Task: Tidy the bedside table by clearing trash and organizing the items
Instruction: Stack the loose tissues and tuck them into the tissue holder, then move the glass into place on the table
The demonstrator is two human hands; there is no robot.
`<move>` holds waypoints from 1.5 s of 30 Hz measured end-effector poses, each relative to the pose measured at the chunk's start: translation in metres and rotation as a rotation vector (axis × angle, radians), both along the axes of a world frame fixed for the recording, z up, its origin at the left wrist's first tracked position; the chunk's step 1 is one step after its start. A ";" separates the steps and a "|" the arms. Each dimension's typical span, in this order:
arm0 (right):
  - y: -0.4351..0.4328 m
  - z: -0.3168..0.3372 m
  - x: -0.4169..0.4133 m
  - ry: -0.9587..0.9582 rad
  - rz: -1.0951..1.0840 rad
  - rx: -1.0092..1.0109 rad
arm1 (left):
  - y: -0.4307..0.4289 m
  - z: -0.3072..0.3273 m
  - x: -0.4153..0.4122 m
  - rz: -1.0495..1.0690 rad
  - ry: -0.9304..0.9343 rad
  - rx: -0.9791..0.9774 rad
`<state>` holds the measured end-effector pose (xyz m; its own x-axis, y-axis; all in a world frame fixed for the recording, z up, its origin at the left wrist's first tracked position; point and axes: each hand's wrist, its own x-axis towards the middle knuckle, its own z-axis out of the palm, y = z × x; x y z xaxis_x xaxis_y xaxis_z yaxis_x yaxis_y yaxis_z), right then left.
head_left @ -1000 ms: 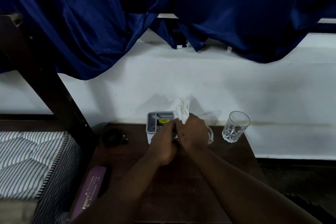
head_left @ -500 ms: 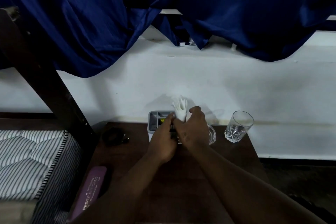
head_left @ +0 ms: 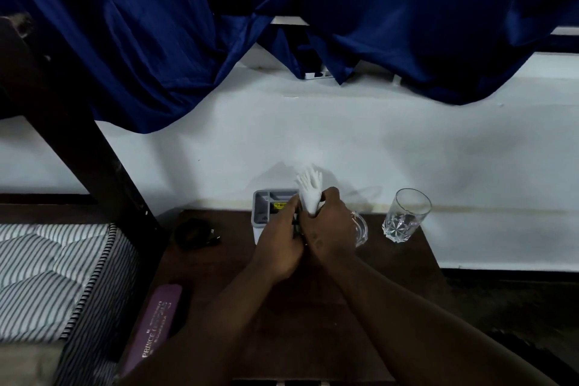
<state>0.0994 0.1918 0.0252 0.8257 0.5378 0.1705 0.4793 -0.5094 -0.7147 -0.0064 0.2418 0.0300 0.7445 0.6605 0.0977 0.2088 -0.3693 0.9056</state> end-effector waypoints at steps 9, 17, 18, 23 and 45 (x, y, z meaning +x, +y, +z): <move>-0.043 0.051 -0.008 0.091 0.035 0.042 | -0.034 0.048 -0.006 0.213 -0.053 0.139; -0.106 0.119 0.009 0.036 -0.001 0.147 | -0.082 0.108 0.016 0.121 -0.112 0.204; -0.115 0.123 0.014 0.035 -0.006 0.155 | -0.088 0.111 0.022 0.092 -0.137 0.168; -0.152 0.121 0.048 0.068 -0.041 0.230 | -0.115 0.109 0.058 0.076 -0.184 -0.037; -0.174 -0.020 0.165 0.348 0.010 0.170 | -0.104 -0.020 0.176 0.129 0.042 -0.325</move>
<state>0.2647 0.0179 0.0053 0.8446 0.5345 -0.0314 0.1979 -0.3661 -0.9093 0.1696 0.1380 0.0102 0.6518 0.7408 -0.1621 0.2743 -0.0310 0.9611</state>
